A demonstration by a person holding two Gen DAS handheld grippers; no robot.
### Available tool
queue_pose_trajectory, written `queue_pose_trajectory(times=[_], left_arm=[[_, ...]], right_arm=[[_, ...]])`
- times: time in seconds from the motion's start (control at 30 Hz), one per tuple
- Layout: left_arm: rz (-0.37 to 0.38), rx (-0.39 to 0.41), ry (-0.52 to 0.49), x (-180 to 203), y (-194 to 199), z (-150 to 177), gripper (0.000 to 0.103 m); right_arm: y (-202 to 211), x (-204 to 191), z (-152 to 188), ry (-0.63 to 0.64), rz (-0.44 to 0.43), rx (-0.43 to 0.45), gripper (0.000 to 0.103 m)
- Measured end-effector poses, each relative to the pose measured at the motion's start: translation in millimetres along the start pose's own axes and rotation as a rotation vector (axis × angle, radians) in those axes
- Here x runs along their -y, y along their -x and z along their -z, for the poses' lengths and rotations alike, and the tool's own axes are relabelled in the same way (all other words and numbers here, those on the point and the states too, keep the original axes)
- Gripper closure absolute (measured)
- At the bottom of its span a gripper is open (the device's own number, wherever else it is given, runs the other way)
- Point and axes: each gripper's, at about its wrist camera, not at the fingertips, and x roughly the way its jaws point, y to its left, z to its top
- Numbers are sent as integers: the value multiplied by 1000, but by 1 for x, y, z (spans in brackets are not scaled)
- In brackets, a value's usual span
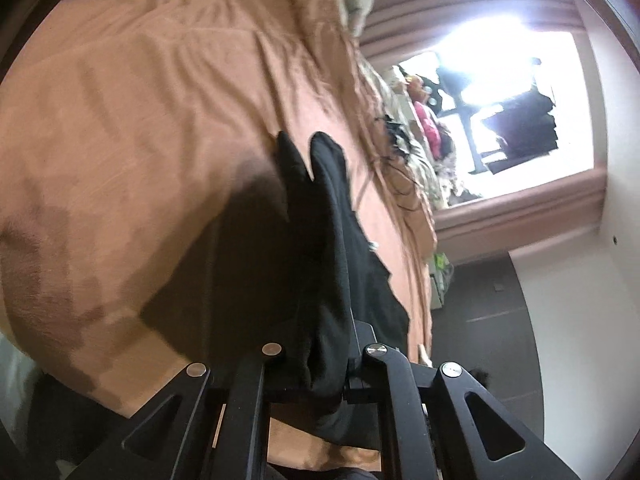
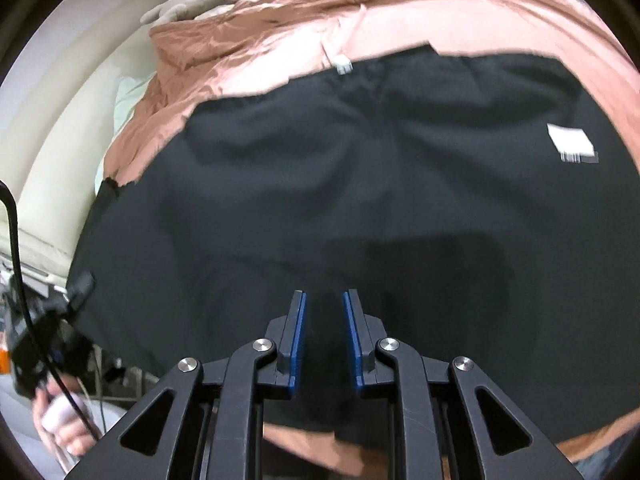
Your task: Fold large clothes
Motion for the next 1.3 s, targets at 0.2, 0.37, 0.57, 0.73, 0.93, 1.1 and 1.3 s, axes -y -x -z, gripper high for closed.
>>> queue_pose_trajectory(times=[0.2,0.37,0.57,0.73,0.93,1.1,1.3], left_arm=[[18,1,-80,39,4,10,92],[27,-20,-143,74,-4,21,93],[28,-31,-231,119,-13,38,93],[33,-58,-297,156,-30,51,93],[33,-113,-386,198,-61,75,93],[40,-176,-438,225,-94,99,92],[35,-265,-490,246,-143,132,92]], right_arm=[[-6,9,32,-30,-25,-31,88],[-23,15,52,-52,-71,-47,94],[-15,31,52,-86,-145,-63,95],[26,54,53,-98,-194,31,95],[74,88,59,-153,-220,144,95],[110,118,68,-221,-252,228,94],[148,158,77,-279,-235,312,94]])
